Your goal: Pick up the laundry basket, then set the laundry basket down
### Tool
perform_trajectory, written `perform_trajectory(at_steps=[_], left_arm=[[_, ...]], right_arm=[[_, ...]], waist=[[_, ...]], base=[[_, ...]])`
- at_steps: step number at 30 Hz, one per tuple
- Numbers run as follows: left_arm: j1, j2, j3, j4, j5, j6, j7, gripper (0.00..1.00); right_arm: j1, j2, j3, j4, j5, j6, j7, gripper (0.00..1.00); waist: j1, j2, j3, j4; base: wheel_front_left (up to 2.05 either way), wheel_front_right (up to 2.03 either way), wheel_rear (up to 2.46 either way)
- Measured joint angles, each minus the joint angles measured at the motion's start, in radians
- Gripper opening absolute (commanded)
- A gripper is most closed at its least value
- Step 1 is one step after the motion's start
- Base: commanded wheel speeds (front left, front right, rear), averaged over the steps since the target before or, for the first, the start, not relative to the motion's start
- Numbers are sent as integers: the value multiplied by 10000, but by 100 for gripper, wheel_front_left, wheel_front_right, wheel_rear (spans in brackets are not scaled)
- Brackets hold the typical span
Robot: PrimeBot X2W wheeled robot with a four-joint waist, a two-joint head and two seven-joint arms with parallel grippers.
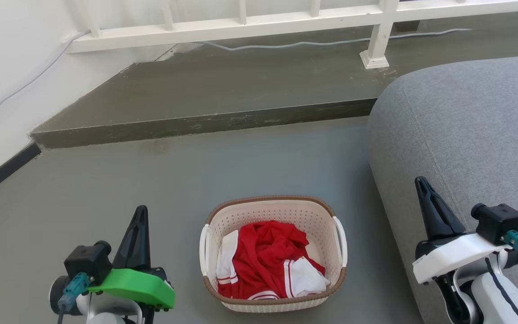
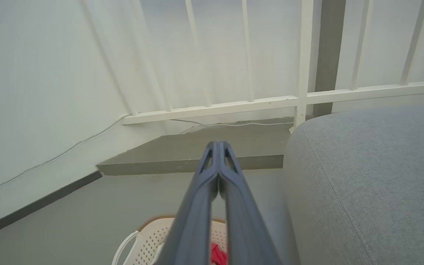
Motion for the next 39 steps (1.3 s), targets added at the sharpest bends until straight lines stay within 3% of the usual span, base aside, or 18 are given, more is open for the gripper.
perform_trajectory(at_steps=[39], left_arm=[[-1, 8, 1009, 180, -4993, -460, 1267, 0]], right_arm=[[-6, 604, -1392, 242, 5039, 351, 1243, 0]], waist=[[0, 0, -80, 219]], base=[[0, 0, 0]])
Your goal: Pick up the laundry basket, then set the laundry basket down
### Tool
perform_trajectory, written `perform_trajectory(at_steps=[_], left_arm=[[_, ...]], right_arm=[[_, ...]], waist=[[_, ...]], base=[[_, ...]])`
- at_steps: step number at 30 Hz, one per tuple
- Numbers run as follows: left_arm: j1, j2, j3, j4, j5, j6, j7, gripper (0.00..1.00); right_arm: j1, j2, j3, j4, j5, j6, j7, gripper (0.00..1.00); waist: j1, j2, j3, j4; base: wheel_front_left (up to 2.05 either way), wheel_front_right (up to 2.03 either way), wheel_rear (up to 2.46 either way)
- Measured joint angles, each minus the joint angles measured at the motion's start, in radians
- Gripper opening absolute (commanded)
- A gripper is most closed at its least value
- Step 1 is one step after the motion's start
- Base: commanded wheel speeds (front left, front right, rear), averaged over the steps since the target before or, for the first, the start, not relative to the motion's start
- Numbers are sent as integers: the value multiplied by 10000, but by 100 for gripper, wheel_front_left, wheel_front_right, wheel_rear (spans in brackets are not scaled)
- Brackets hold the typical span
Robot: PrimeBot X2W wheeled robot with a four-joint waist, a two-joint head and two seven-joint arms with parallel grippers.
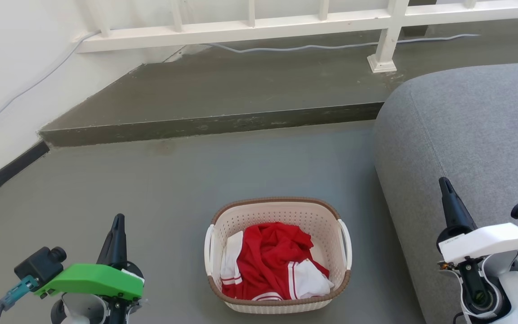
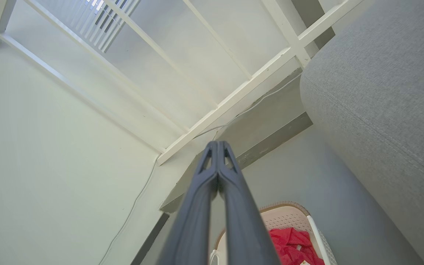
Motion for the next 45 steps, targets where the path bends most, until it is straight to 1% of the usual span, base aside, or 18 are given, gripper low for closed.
perform_trajectory(at_steps=[4, 7, 20, 22, 25, 36, 38, 45], left_arm=[[0, 6, 75, 73, -497, -69, 151, 0], [-2, 8, 174, 134, -918, -94, 247, 0], [-12, 23, 546, 259, -2477, -270, 675, 0], [-16, 29, 635, 290, -2888, -336, 740, 0], [-19, 33, 662, 314, -3095, -345, 842, 0], [-44, 48, 970, 508, -4468, -516, 1200, 0], [-51, 50, 1007, 525, -4738, -520, 1243, 0], [-59, 58, 1235, 585, -5555, -635, 1471, 0]], right_arm=[[-19, 40, -142, 65, 499, 4, 117, 0], [-38, 61, -257, 104, 895, 90, 217, 0], [-78, 299, -715, 297, 2499, 198, 650, 0], [-82, 320, -838, 345, 2867, 217, 756, 0], [-86, 332, -917, 383, 3114, 268, 834, 0], [-105, 514, -1302, 531, 4491, 359, 1174, 0], [-118, 564, -1373, 566, 4719, 428, 1243, 0], [-165, 640, -1632, 669, 5574, 458, 1450, 0]], waist=[[0, 0, -9, 21], [0, 0, -16, 37], [0, 0, -45, 105], [0, 0, -52, 121], [0, 0, -56, 132], [0, -1, -81, 189], [0, 0, -86, 200], [0, 0, -102, 236]], base=[[0, 0, 0], [0, 0, 0], [0, 0, 0], [0, 0, 0], [0, 0, 0], [0, 0, 0], [0, 0, 0], [0, 0, 0]])
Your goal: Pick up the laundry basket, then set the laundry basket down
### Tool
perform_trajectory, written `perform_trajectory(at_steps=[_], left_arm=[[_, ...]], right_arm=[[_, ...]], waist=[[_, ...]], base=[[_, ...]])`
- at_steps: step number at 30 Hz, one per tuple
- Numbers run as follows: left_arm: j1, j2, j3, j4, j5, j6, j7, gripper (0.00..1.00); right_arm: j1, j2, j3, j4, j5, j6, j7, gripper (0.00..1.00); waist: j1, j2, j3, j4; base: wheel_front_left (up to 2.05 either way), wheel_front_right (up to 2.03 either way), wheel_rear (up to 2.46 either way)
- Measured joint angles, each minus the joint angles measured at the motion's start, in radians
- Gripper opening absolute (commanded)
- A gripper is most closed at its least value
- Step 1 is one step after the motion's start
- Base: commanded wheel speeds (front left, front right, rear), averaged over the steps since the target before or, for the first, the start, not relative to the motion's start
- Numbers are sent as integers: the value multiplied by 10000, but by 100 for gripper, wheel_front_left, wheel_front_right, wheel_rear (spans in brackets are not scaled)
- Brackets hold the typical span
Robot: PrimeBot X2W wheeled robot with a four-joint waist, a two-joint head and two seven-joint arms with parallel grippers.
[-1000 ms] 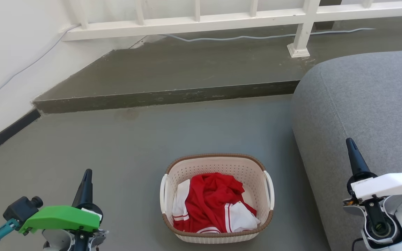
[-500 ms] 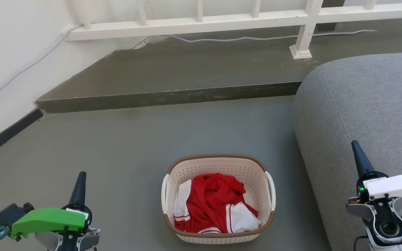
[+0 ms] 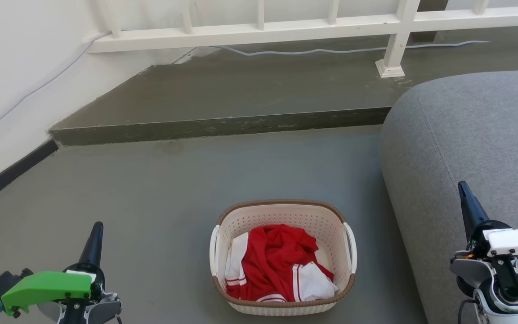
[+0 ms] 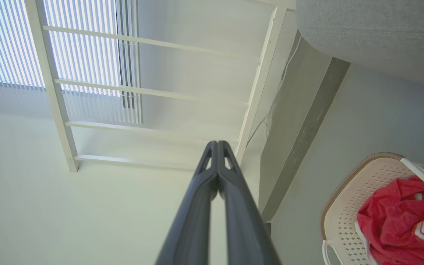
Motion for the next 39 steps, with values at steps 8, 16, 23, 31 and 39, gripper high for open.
perform_trajectory(at_steps=[8, 16, 23, 31, 39], left_arm=[[-12, 19, 197, 128, -1137, -125, 274, 0], [-31, 31, 382, 242, -1837, -215, 439, 0], [-57, 31, 383, 249, -1837, -217, 439, 0], [-61, 31, 387, 255, -1837, -217, 441, 0], [-64, 31, 389, 263, -1837, -219, 441, 0]], right_arm=[[-127, 123, -330, 140, 1097, 92, 286, 0], [-128, 255, -550, 213, 1852, 161, 437, 0], [-130, 263, -560, 236, 1852, 161, 479, 0], [-132, 270, -564, 249, 1852, 161, 479, 0], [-134, 272, -566, 270, 1852, 161, 479, 0]], waist=[[0, 0, -20, 47], [0, 0, -32, 75], [0, 0, -32, 75], [0, 0, -33, 75], [0, 0, -34, 75]], base=[[0, 0, 0], [0, 0, 0], [0, 0, 0], [0, 0, 0], [0, 0, 0]])
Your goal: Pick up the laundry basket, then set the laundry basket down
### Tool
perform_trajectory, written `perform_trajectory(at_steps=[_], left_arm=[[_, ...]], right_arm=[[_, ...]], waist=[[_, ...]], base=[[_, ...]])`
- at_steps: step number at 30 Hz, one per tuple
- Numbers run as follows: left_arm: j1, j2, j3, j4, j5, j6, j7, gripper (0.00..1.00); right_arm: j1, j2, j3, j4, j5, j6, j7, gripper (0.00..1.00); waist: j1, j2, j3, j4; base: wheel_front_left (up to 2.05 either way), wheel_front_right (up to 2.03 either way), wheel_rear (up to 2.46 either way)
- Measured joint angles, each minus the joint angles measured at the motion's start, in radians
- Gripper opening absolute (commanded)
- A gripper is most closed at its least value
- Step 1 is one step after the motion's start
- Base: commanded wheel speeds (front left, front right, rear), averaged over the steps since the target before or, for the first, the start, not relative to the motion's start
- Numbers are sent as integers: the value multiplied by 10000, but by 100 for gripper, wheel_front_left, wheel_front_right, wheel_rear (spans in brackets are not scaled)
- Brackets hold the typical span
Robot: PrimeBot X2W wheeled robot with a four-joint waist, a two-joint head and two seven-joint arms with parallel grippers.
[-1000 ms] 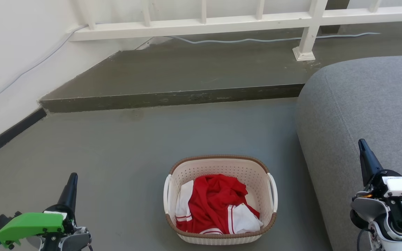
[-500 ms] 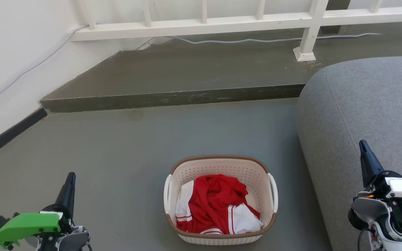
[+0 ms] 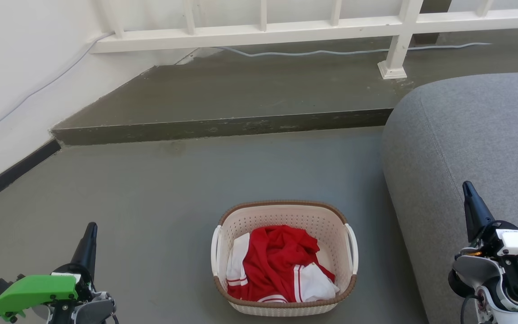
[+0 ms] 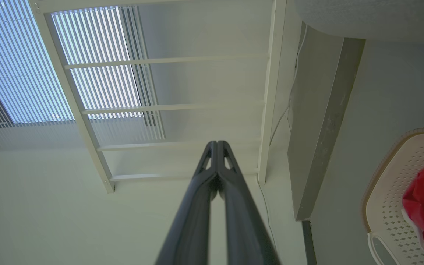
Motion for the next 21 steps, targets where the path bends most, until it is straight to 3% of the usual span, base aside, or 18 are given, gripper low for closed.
perform_trajectory(at_steps=[21], left_arm=[[-101, 0, 12, 13, 0, 0, 2, 0]], right_arm=[[-3, 4, -17, 27, 0, 0, 2, 0]], waist=[[0, 0, -1, 0]], base=[[0, 0, 0]])
